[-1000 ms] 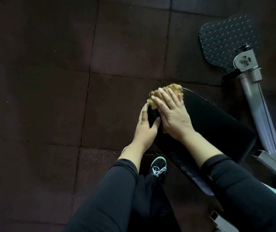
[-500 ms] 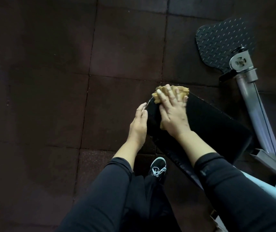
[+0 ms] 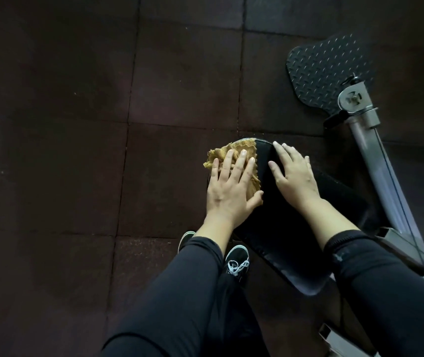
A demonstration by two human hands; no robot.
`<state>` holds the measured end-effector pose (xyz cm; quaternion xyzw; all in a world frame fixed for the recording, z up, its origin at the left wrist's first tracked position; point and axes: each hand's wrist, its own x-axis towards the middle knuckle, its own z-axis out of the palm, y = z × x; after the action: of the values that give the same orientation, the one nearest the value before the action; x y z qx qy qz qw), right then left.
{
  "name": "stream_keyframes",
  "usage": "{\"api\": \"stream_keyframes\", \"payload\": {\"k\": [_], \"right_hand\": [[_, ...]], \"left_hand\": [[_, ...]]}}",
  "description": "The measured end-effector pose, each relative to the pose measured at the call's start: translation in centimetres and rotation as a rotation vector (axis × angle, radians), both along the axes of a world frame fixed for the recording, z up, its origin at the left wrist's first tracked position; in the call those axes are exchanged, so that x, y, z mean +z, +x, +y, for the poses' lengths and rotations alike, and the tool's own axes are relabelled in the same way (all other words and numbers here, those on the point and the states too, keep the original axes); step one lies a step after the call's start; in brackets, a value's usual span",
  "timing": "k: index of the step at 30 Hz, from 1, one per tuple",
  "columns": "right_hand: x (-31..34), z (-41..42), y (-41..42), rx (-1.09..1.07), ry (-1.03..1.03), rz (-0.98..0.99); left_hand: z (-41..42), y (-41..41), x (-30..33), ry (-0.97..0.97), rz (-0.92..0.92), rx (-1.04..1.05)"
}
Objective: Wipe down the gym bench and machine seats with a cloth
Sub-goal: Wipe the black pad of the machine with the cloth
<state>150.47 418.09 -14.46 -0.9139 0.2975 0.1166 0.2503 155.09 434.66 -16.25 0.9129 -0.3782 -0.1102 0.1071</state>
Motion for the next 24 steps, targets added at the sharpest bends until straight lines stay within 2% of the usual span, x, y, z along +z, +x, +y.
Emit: {"api": "stream_keyframes", "payload": {"k": [4, 10, 12, 15, 19, 22, 24], "right_hand": [[-0.6, 0.2, -0.2, -0.005, -0.027, -0.024], [-1.2, 0.6, -0.1, -0.033, -0.048, -0.061], [-1.3, 0.6, 0.0, -0.048, -0.047, -0.054], [-1.1, 0.6, 0.3, -0.043, -0.04, -0.044], [-1.2, 1.0, 0.1, -0.039, -0.058, -0.065], [-1.3, 0.9, -0.2, -0.058, -0.057, -0.093], [-1.3, 0.8, -0.2, -0.06, -0.049, -0.102]], "left_hand": [[2.0, -0.6, -0.5, -0.117, -0.1, -0.021], [3.6, -0.3, -1.3, -0.107, -0.207, -0.339], [2.8, 1.2, -1.5, -0.109, -0.204, -0.367], [2.1, 2.9, -1.3, -0.119, -0.064, -0.133], [2.3, 2.2, -0.4, -0.16, 0.33, 0.31], [3.3, -0.4, -0.2, -0.288, 0.38, 0.392], [4.3, -2.7, -0.8, -0.298, 0.335, 0.389]]}}
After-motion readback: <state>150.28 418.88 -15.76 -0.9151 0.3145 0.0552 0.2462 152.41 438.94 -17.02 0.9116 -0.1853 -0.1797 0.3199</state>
